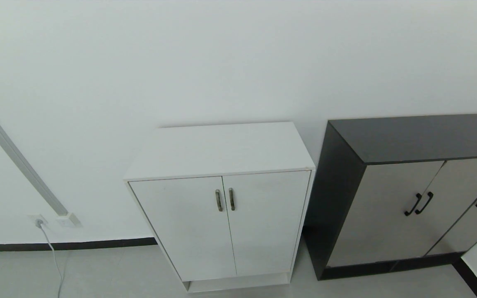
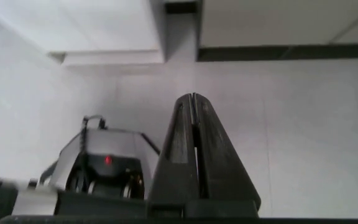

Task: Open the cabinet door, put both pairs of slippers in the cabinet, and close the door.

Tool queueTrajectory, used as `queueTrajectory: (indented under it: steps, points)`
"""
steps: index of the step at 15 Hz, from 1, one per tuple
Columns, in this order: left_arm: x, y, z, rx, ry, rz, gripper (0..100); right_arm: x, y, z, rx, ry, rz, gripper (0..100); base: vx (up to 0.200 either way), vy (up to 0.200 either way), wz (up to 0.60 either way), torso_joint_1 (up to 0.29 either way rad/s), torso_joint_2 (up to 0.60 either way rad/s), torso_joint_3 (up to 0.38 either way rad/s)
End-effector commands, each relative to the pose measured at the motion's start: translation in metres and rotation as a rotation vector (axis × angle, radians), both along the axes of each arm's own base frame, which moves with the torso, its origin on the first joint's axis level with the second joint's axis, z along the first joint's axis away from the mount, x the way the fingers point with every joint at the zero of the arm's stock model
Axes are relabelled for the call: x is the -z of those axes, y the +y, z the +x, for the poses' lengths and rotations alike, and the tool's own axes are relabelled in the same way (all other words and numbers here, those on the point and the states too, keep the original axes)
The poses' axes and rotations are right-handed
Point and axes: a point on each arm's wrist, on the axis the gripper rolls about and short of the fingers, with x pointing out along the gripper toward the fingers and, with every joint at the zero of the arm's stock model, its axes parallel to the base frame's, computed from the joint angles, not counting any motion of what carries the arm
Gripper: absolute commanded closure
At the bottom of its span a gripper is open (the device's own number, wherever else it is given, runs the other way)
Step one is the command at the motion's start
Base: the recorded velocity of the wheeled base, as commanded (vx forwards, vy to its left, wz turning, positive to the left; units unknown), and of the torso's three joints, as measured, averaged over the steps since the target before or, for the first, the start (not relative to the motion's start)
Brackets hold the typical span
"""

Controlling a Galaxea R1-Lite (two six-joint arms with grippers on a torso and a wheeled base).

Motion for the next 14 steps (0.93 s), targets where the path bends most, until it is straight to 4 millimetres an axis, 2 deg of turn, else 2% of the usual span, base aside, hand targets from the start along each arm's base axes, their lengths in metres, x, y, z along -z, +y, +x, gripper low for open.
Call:
queueTrajectory:
  steps: [1, 8, 14]
  points:
    - [0.0, 0.0, 0.0, 0.001, 0.0, 0.0, 100, -0.002, -0.001, -0.008, 0.049, -0.102, -0.001, 100, 0.0, 0.0, 0.0, 0.0, 0.0, 0.0]
    - [0.0, 0.0, 0.0, 0.0, 0.0, -0.002, 100, -0.003, 0.0, -0.026, 0.047, -0.335, -0.005, 100, 0.0, 0.0, 0.0, 0.0, 0.0, 0.0]
    - [0.0, 0.0, 0.0, 0.0, 0.0, -0.002, 100, -0.002, 0.0, -0.036, 0.044, -0.466, -0.005, 100, 0.0, 0.0, 0.0, 0.0, 0.0, 0.0]
